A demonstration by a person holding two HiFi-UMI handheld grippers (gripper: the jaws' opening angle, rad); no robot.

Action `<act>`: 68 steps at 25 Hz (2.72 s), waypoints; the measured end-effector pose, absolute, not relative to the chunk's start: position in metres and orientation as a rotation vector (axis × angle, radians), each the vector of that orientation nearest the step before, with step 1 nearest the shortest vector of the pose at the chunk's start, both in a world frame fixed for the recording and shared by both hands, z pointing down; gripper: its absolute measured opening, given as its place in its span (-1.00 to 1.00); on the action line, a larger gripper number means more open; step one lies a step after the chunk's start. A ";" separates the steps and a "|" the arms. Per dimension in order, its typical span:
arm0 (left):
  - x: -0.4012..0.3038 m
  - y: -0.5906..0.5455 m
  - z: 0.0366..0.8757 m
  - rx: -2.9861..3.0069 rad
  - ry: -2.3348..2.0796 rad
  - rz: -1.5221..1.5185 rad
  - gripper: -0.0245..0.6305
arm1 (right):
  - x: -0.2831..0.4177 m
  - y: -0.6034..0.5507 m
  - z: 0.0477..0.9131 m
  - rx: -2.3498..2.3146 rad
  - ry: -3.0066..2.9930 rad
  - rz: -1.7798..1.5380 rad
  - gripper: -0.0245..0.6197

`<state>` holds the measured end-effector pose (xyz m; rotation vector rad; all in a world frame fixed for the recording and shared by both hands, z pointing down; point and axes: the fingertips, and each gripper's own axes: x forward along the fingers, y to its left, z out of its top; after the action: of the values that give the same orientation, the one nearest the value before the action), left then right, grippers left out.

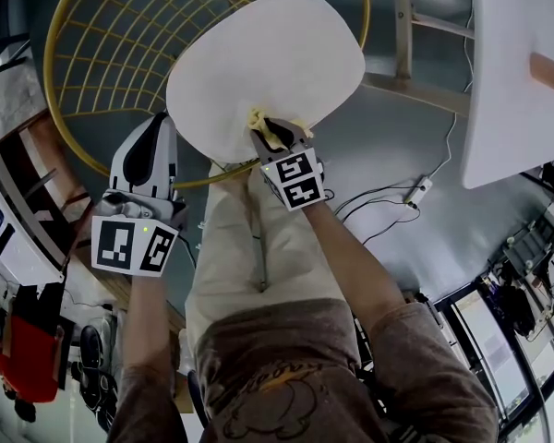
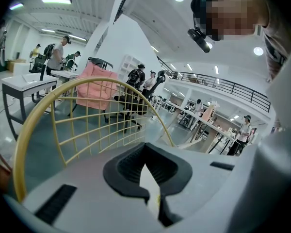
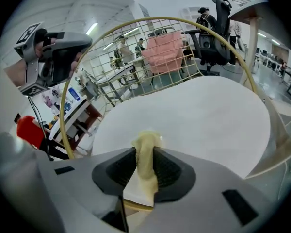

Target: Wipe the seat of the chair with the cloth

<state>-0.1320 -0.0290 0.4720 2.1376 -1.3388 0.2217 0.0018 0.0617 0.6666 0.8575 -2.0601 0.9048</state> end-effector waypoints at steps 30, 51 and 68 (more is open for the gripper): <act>-0.134 -0.025 0.465 2.138 -1.343 0.199 -0.92 | -0.082 0.124 0.628 0.569 -2.219 1.048 -0.55; -0.112 -0.012 0.340 2.180 -1.333 0.144 -0.92 | -0.013 0.056 0.442 0.880 -2.376 0.895 -0.55; -0.079 -0.008 0.213 2.286 -1.288 0.060 -0.92 | 0.053 0.007 0.269 1.203 -2.574 0.754 -0.55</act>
<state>-0.0790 -0.0079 0.2127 2.2863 -1.2884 0.0597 0.0528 0.0067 0.2691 1.2034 -2.5736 0.7538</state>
